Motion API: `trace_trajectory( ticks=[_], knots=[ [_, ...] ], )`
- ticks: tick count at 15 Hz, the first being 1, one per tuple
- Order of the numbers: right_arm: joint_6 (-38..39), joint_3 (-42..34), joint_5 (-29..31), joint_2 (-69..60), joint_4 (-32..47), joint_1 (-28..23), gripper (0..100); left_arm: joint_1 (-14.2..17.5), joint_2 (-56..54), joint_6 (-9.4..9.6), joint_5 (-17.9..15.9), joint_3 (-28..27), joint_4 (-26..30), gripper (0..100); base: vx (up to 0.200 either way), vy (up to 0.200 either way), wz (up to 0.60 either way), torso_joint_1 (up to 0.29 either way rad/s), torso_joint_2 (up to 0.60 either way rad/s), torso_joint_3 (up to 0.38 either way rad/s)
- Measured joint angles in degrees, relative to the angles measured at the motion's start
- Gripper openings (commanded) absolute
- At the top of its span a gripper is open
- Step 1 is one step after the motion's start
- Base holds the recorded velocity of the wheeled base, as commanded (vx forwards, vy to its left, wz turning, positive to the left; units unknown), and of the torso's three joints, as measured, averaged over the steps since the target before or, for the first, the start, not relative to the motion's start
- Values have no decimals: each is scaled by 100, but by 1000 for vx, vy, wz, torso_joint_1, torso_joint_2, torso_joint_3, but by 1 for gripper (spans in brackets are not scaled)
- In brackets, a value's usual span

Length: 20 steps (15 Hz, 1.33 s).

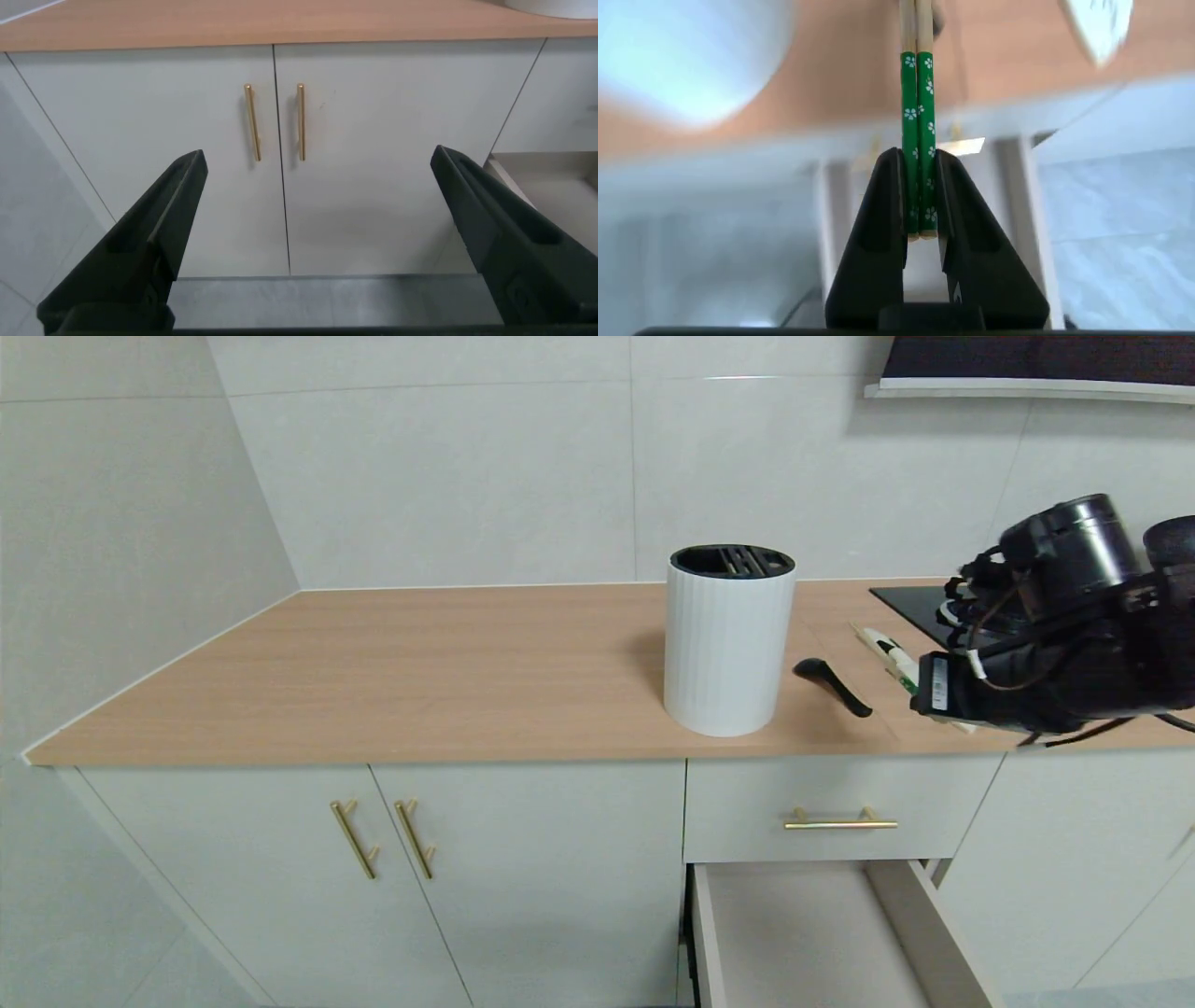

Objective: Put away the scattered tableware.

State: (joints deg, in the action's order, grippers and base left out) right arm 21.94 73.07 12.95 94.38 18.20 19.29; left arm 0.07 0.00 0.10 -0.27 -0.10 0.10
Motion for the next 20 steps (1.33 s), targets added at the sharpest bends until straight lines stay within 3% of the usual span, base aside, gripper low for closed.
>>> trace_trajectory(
  ticks=[4, 7, 13, 20],
  knots=[
    [-213, -566, -1365, -1392, 1626, 196, 0, 0, 0, 0, 2, 0, 0, 100, 0, 0, 0, 0, 0, 0],
    [-1002, -1009, -2220, -2035, 1952, 260, 0, 0, 0, 0, 0, 0, 0, 100, 0, 0, 0, 0, 0, 0],
    [-1467, -1477, -2317, -2070, 1899, 373, 0, 0, 0, 0, 0, 2, 0, 100, 0, 0, 0, 0, 0, 0],
    [-1481, -1637, -2309, -1530, 1803, 477, 0, 0, 0, 0, 0, 0, 0, 100, 0, 0, 0, -25, 64, 37]
  ],
)
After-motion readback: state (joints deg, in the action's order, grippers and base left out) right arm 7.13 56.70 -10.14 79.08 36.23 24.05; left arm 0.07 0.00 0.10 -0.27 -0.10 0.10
